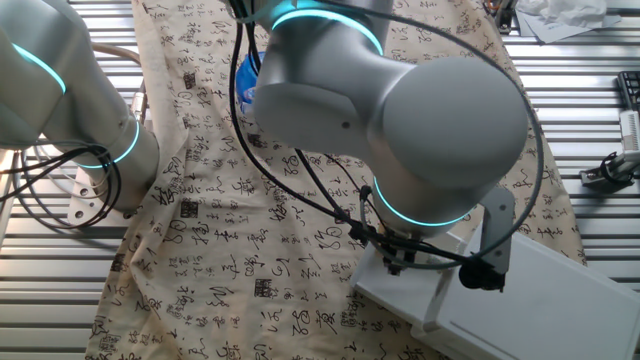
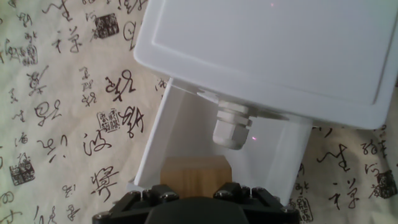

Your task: Put things in the drawer

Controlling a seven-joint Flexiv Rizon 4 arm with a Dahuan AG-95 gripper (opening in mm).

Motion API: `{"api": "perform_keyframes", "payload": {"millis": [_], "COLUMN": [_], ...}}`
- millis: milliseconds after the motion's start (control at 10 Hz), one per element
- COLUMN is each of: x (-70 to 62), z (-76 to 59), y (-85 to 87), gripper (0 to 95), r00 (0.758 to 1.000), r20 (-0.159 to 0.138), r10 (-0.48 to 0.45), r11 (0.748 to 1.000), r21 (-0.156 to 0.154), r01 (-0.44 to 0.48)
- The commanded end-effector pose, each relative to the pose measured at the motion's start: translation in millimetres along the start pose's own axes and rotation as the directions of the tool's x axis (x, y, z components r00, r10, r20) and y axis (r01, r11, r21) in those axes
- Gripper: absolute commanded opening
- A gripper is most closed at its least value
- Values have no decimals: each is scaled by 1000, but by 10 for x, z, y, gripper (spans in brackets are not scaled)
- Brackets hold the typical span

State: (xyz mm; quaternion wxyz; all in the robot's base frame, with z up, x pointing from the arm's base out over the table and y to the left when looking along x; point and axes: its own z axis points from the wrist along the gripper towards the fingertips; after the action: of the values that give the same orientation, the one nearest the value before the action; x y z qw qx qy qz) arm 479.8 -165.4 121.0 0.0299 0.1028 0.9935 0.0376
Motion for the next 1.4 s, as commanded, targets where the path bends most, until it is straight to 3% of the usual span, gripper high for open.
{"api": "perform_keyframes", "payload": {"millis": [100, 400, 900, 1100, 1400], "x": [3, 8, 68, 129, 334], "z": [1, 13, -132, -290, -577], "y": [1, 31, 206, 316, 712], "gripper": [0, 0, 0, 0, 0], "r00": [1000, 1000, 1000, 1000, 1000], "r20": [0, 0, -3, -8, -22], "r10": [0, 4, 5, 3, -11], "r11": [1000, 1000, 1000, 1000, 1000], "r21": [0, 2, 6, 2, 9], "r01": [0, -4, -5, -3, 11]}}
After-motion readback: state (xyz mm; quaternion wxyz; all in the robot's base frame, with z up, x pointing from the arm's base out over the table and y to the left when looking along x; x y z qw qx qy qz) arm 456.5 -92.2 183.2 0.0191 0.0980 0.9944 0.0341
